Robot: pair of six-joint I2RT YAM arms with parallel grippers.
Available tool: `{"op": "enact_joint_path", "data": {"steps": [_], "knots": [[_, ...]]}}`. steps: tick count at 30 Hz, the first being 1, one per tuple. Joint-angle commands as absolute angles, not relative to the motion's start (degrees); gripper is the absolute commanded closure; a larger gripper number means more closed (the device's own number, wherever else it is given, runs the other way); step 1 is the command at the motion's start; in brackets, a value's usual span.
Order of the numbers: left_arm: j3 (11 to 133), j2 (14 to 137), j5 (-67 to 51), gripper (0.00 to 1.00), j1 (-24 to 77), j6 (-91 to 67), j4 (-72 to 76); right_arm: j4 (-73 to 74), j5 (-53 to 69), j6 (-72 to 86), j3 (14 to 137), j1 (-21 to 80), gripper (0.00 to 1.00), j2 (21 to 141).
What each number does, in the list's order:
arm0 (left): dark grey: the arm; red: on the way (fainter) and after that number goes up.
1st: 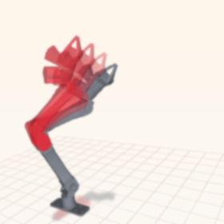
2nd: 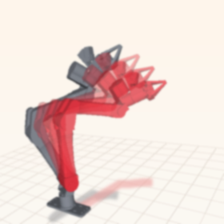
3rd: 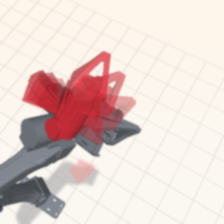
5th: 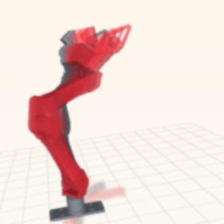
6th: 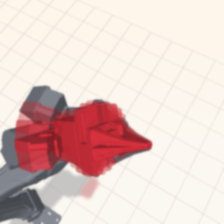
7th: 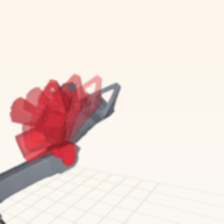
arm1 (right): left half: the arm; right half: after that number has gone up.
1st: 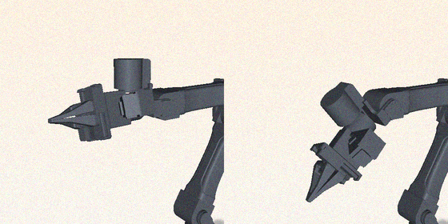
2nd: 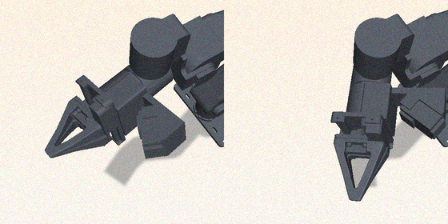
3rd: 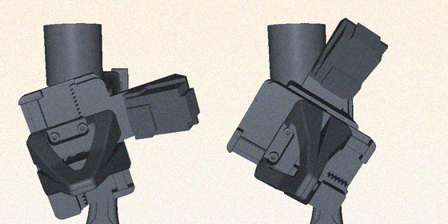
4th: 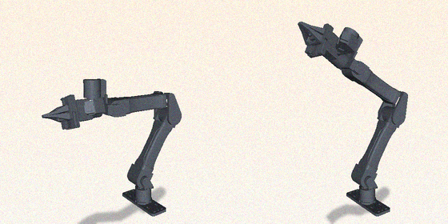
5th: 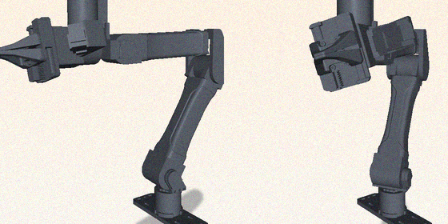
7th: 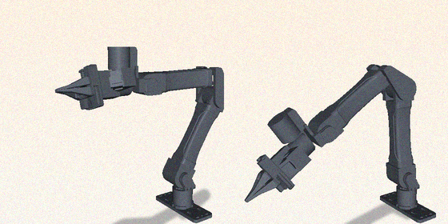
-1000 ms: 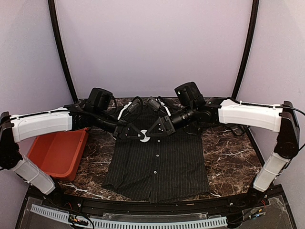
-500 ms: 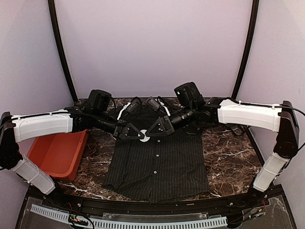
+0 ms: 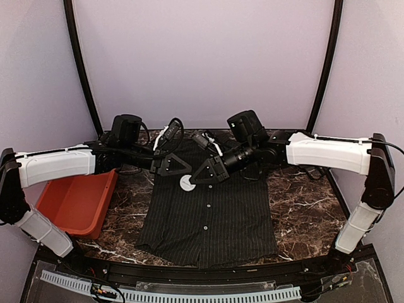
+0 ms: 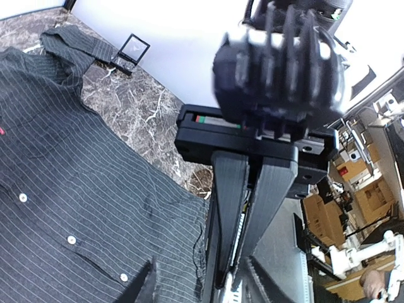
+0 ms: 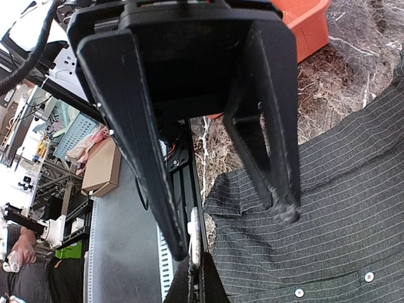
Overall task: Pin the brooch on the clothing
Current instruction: Open the brooch.
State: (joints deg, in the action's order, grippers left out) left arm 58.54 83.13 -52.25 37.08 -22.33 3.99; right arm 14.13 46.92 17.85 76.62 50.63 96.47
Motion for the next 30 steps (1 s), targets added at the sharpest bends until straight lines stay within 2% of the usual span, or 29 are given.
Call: {"op": "enact_joint_path", "data": {"steps": [1,4,11,18,24,30], "knots": [[58.4,80.7,-53.7,0.53,36.3,-20.7,4.1,13.7,47.3,17.1,77.4,50.7,1.00,95.9],[60.1,80.5,-53.8,0.46,36.3,-16.9,-1.8,13.7,47.4,17.2,77.1,50.3,1.00,95.4],[62.6,80.5,-52.4,0.36,36.3,-9.7,-9.7,13.5,48.5,18.9,77.4,49.0,1.00,94.7],[63.7,81.3,-50.2,0.36,36.7,-7.6,-13.1,14.1,47.9,21.1,78.1,48.6,1.00,95.5],[64.4,81.9,-46.7,0.45,37.7,-5.8,-15.6,14.2,48.1,23.1,78.7,48.3,1.00,96.4],[64.4,81.7,-45.4,0.47,38.1,-5.5,-15.9,14.4,48.9,25.2,79.8,47.9,1.00,97.7]]}}
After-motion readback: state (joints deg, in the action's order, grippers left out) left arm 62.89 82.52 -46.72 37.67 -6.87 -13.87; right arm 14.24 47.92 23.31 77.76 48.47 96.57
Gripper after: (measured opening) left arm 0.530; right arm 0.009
